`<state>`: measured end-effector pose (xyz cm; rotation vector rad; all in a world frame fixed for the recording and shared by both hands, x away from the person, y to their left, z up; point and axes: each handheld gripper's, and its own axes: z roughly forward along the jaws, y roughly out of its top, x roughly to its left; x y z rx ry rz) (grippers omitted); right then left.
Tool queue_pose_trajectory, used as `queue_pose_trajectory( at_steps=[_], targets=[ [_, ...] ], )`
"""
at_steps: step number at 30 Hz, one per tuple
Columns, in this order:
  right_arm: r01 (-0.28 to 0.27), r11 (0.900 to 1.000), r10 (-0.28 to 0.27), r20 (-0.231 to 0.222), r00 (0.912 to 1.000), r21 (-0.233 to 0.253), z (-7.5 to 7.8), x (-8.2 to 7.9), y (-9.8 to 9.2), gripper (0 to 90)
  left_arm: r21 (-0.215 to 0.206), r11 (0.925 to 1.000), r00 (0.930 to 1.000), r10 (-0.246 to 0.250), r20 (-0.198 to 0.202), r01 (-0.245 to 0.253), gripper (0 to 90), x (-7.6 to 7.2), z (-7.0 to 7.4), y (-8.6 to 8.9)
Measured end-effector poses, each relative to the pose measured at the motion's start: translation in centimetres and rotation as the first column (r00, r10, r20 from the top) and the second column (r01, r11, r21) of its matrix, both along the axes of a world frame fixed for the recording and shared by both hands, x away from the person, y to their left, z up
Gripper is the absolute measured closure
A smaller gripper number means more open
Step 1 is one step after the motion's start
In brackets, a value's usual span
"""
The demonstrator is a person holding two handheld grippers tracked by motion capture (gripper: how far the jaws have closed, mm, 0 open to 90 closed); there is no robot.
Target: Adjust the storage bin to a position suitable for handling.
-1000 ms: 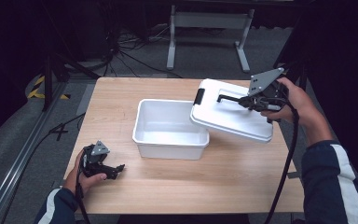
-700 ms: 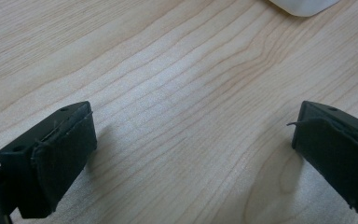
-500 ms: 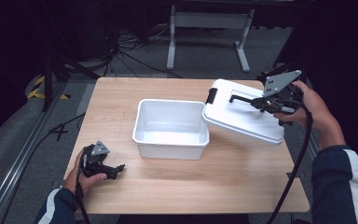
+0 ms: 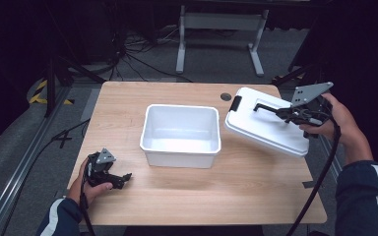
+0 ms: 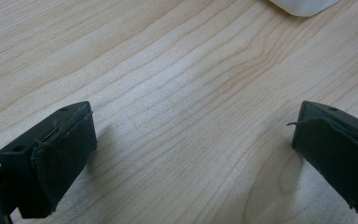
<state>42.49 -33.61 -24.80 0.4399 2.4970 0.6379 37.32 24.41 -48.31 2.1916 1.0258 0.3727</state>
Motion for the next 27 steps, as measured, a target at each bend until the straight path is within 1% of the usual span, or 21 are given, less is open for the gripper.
queue_pose_trajectory(
  at_steps=[1, 3, 5, 8, 10, 12, 15, 16, 18, 19, 27],
  targets=[
    [0.004, 1.000, -0.004, -0.004, 1.0000, -0.003, -0.3, 0.1, -0.2, 84.3, 0.000, 1.0000, 1.0000, 0.000, -0.001, 0.000, 0.2, 0.0, 0.0, 0.0],
    [0.026, 0.999, -0.027, -0.007, 0.9996, -0.024, -1.0, 0.2, -0.6, 84.3, 0.000, 1.0000, 1.0000, 0.000, -0.001, 0.000, 0.2, 0.0, 0.0, 0.0],
    [0.024, 0.999, -0.025, -0.023, 0.9994, -0.030, -1.5, 0.5, -0.9, 84.3, -0.001, 1.0000, 1.0000, 0.000, 0.001, 0.000, 0.2, 0.0, 0.0, 0.0],
    [0.038, 0.999, -0.038, -0.032, 0.9988, -0.023, -1.9, 0.7, -1.2, 84.3, -0.001, 1.0000, 1.0000, 0.001, 0.000, -0.001, 0.2, 0.0, 0.0, 0.0],
    [0.055, 0.998, -0.056, -0.036, 0.9978, -0.016, -2.5, 1.0, -1.6, 84.3, -0.001, 1.0000, 1.0000, 0.000, 0.001, 0.000, 0.2, 0.0, 0.0, 0.0],
    [0.054, 0.998, -0.055, -0.039, 0.9977, -0.012, -2.7, 1.1, -1.7, 84.3, -0.001, 1.0000, 1.0000, 0.000, 0.000, 0.000, 0.2, 0.0, 0.0, 0.0],
    [0.064, 0.998, -0.064, -0.050, 0.9967, -0.011, -3.5, 1.5, -1.6, 84.3, -0.002, 1.0000, 1.0000, 0.001, 0.000, -0.001, 0.2, 0.0, 0.0, 0.0],
    [0.064, 0.998, -0.064, -0.056, 0.9964, -0.014, -4.0, 1.7, -1.5, 84.3, -0.001, 1.0000, 1.0000, -0.003, 0.004, 0.003, 0.2, 0.0, 0.0, 0.0],
    [0.066, 0.998, -0.066, -0.059, 0.9960, -0.012, -4.2, 1.8, -1.4, 84.3, -0.001, 1.0000, 1.0000, -0.001, 0.000, 0.001, 0.2, 0.0, 0.0, 0.0],
    [0.066, 0.998, -0.067, -0.068, 0.9955, -0.008, -4.7, 2.1, -1.3, 84.4, -0.001, 1.0000, 1.0000, -0.002, 0.000, 0.002, 0.2, 0.0, 0.0, 0.0],
    [0.063, 0.998, -0.064, -0.097, 0.9932, -0.012, -6.5, 3.1, -0.6, 84.3, 0.000, 1.0000, 1.0000, -0.003, -0.001, 0.003, 0.2, 0.0, 0.0, 0.0]
  ],
)
